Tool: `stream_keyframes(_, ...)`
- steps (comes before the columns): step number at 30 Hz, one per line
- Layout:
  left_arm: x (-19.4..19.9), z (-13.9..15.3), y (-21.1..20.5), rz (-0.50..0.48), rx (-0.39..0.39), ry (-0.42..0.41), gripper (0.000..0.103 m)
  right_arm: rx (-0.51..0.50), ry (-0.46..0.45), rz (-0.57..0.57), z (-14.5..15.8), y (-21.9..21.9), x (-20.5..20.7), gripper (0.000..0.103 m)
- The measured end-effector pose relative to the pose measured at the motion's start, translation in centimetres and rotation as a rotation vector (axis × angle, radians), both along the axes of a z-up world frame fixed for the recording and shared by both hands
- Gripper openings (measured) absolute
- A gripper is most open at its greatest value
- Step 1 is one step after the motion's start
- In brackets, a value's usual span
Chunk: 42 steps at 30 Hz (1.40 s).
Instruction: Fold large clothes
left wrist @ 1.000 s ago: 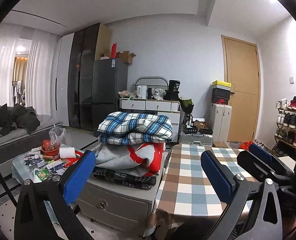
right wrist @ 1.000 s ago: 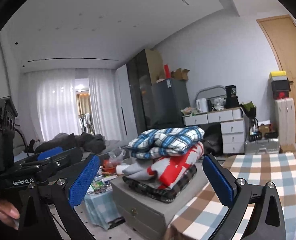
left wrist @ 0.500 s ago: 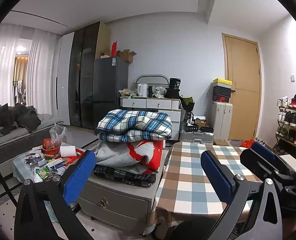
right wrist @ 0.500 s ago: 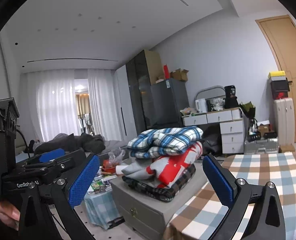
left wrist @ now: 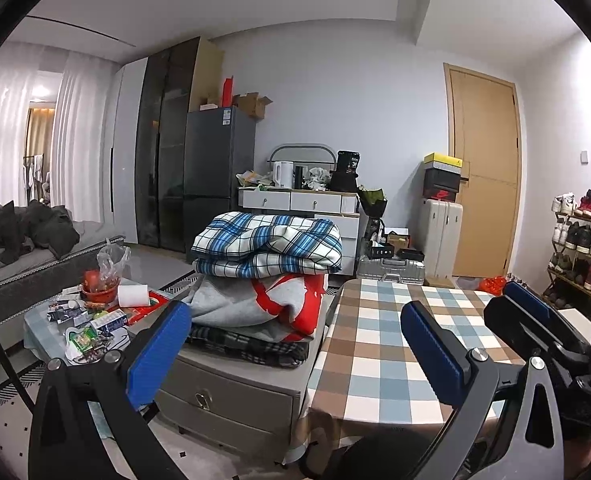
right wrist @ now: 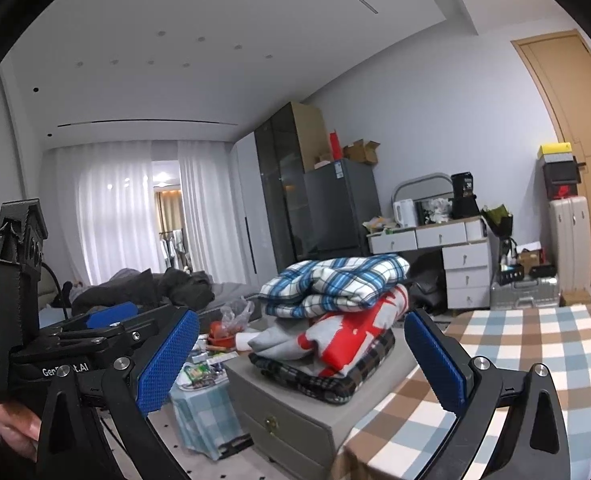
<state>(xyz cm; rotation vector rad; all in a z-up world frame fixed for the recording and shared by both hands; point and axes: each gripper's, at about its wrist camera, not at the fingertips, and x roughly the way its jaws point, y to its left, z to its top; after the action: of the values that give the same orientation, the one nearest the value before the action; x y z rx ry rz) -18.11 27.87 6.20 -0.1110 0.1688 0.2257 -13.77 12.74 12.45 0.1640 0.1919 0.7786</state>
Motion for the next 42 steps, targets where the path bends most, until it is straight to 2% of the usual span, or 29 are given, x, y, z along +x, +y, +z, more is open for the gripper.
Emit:
stream_keyframes(9, -0.05, -0.33, -0.4, -0.037, 0.013, 0.01, 0.102, 0.005, 0.018, -0.012, -0.34, -0.1, 0.13, 0.103)
stream_keyframes(21, -0.04, -0.35, -0.2, -0.023, -0.009, 0.013, 0.102, 0.006, 0.022, -0.024, -0.41, -0.31, 0.21, 0.103)
stream_keyframes(42, -0.06, -0.28, -0.56, -0.028, 0.01, 0.015, 0.102, 0.013, 0.014, -0.021, -0.44, -0.05, -0.08, 0.103)
